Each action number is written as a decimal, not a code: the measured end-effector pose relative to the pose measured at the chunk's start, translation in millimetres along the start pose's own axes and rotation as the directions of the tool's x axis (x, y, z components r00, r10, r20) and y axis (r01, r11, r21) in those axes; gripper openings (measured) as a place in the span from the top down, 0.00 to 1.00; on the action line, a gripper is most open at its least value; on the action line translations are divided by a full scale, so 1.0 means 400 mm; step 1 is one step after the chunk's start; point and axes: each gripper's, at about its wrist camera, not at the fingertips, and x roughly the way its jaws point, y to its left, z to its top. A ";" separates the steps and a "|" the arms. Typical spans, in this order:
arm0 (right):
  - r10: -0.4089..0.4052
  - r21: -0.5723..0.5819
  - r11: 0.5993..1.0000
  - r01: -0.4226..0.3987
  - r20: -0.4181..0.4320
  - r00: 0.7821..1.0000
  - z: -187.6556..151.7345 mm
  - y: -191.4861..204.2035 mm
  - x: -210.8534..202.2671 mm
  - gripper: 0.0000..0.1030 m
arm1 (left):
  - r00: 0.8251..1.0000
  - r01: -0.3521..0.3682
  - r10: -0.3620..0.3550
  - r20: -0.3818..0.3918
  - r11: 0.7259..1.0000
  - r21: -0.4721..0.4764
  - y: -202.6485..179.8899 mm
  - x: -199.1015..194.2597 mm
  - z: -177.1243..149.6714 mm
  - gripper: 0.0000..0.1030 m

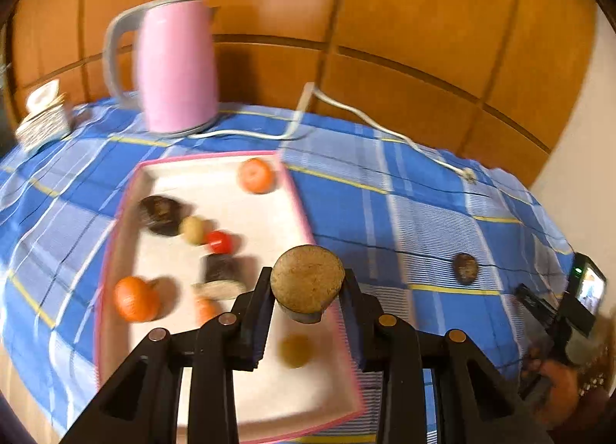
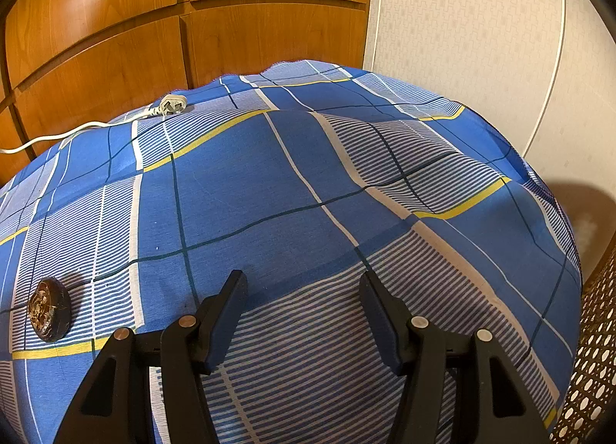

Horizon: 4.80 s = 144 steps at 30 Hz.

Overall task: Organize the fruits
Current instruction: 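Lift the slice with the left gripper and carry it over the tray, then lower the slice into the tray and open the left gripper, then close the right gripper on the dark round fruit while the left gripper withdraws, then lift the dark round fruit off the bedspread with the right gripper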

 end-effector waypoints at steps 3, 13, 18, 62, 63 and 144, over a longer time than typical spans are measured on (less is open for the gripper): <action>-0.001 0.000 1.000 0.001 0.000 1.000 0.000 0.001 -0.001 0.40 | 0.998 -0.059 0.059 -0.005 0.997 -0.054 0.063 -0.010 -0.015 0.67; -0.003 -0.002 1.000 0.003 0.000 1.000 0.000 0.002 0.001 0.40 | 0.987 -0.161 0.159 -0.026 0.975 -0.155 0.187 -0.010 -0.057 0.67; -0.005 -0.004 1.000 0.005 0.000 1.000 0.001 0.003 0.001 0.40 | 0.986 -0.167 0.163 -0.037 0.973 -0.162 0.193 0.005 -0.065 0.67; -0.010 -0.007 1.000 0.010 0.002 1.000 0.001 0.007 0.001 0.40 | 0.985 -0.169 0.173 0.001 0.964 -0.203 0.275 0.041 0.015 0.48; -0.010 -0.007 1.000 0.010 0.001 1.000 0.002 0.004 0.001 0.40 | 0.983 -0.179 0.182 -0.005 0.961 -0.211 0.278 0.039 0.008 0.48; 0.404 -0.429 0.794 -0.431 -0.157 0.901 -0.031 0.330 -0.056 0.56 | 0.956 -0.293 0.277 -0.096 0.920 -0.262 0.287 -0.017 -0.135 0.27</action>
